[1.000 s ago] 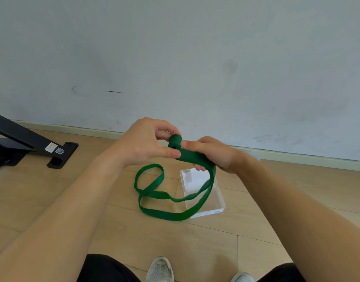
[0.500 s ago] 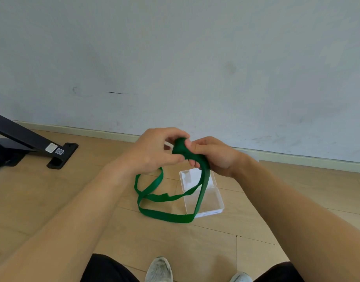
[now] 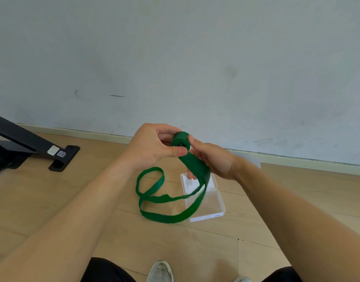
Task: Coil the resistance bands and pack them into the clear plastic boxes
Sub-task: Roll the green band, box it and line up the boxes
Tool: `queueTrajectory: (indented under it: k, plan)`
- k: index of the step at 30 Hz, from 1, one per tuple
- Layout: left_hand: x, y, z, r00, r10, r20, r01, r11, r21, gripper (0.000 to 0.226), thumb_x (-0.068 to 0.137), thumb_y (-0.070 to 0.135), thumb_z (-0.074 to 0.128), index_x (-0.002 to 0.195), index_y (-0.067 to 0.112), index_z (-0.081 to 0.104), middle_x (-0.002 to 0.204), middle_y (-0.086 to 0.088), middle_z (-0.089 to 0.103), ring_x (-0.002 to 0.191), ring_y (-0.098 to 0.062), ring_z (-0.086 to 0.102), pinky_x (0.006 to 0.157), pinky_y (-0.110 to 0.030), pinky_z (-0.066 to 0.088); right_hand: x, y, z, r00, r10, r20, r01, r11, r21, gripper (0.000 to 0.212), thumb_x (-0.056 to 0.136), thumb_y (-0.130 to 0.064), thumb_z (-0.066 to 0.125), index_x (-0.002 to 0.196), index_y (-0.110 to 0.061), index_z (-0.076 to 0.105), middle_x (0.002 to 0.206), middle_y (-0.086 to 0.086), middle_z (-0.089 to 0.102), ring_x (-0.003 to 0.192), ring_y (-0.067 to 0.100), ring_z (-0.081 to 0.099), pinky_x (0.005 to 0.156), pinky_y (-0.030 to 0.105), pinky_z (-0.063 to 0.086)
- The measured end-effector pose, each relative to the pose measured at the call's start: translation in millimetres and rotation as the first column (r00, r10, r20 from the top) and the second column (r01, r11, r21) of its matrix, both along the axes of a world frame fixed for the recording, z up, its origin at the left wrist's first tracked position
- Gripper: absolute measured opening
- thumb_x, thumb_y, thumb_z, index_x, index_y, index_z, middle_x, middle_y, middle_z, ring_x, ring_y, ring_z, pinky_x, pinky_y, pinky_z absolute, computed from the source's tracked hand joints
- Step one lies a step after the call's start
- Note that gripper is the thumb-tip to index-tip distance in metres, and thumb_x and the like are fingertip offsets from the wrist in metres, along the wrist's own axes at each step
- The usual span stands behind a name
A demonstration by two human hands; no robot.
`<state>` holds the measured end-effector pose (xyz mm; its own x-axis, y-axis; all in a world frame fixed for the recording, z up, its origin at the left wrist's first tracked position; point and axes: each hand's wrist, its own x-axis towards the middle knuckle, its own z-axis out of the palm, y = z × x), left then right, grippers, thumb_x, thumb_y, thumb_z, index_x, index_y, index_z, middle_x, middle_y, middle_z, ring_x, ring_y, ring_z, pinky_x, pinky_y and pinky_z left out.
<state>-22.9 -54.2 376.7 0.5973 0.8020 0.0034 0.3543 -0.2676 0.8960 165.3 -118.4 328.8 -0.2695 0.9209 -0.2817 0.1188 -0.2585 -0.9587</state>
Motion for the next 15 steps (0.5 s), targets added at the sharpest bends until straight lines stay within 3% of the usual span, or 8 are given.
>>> queueTrajectory:
  k: [2,5,7,9,12,14,15]
  plan:
    - [-6.4,6.3,3.1,0.99,-0.032,-0.134,0.037,0.999,0.038,0.039,0.069,0.013,0.092,0.101,0.029,0.074,0.09,0.013,0.079,0.088,0.0,0.073,0.083,-0.013,0.052,1.4,-1.0,3.6,0.985,0.031,0.167,-0.032,1.0,0.0,0.081,0.088,-0.076,0.032,0.079,-0.004,0.068,0.07,0.013,0.069,0.067,0.02,0.065,0.069,0.023,0.053]
    - [-6.1,6.6,7.8,0.912,-0.026,-0.41,0.102,0.981,0.165,0.042,0.068,0.024,0.093,0.099,0.039,0.07,0.085,0.024,0.069,0.085,0.013,0.064,0.077,-0.003,0.043,1.2,-0.5,1.3,0.974,0.022,0.224,-0.022,1.0,0.0,0.087,0.089,-0.073,0.04,0.091,0.009,0.067,0.069,0.012,0.067,0.069,0.019,0.063,0.077,0.028,0.051]
    - [0.9,4.3,8.4,0.82,-0.012,-0.573,0.198,0.944,0.264,0.048,0.069,0.031,0.092,0.113,0.035,0.071,0.095,0.017,0.068,0.093,0.004,0.063,0.082,-0.016,0.047,-4.3,0.7,-0.7,0.965,-0.023,0.262,0.019,1.0,0.016,0.087,0.085,-0.077,0.044,0.083,0.007,0.067,0.066,0.01,0.064,0.064,0.017,0.058,0.073,0.028,0.048]
    - [9.9,1.0,11.0,0.731,0.01,-0.683,0.311,0.885,0.346,0.049,0.073,0.036,0.089,0.118,0.031,0.071,0.099,0.01,0.072,0.096,-0.011,0.065,0.083,-0.03,0.053,-11.3,1.3,-2.0,0.942,-0.074,0.327,0.057,0.996,0.063,0.074,0.08,-0.079,0.05,0.062,-0.008,0.061,0.059,0.007,0.059,0.056,0.014,0.051,0.066,0.025,0.042]
    - [17.9,-2.1,16.5,0.678,0.061,-0.733,0.405,0.801,0.441,0.04,0.076,0.035,0.085,0.114,0.029,0.071,0.086,0.011,0.068,0.085,-0.015,0.061,0.071,-0.031,0.049,-16.5,1.3,-5.3,0.951,-0.151,0.269,0.126,0.986,0.108,0.063,0.087,-0.07,0.058,0.056,-0.015,0.055,0.053,0.005,0.053,0.052,0.013,0.044,0.06,0.023,0.037]
    - [14.3,-0.1,15.9,0.737,0.08,-0.671,0.349,0.805,0.48,0.041,0.077,0.032,0.085,0.115,0.033,0.069,0.091,0.013,0.065,0.087,-0.011,0.058,0.073,-0.03,0.048,-16.5,0.1,-3.3,0.973,-0.178,0.147,0.157,0.976,0.149,0.061,0.092,-0.061,0.057,0.054,-0.014,0.054,0.052,0.005,0.049,0.05,0.012,0.043,0.058,0.02,0.036]
    - [9.9,1.6,13.7,0.815,0.06,-0.576,0.269,0.842,0.468,0.045,0.076,0.028,0.085,0.117,0.037,0.067,0.096,0.017,0.065,0.089,-0.007,0.058,0.079,-0.03,0.049,-15.9,-0.6,-1.9,0.981,-0.182,0.064,0.169,0.972,0.166,0.063,0.094,-0.058,0.056,0.056,-0.009,0.053,0.052,0.005,0.047,0.05,0.012,0.043,0.056,0.018,0.036]
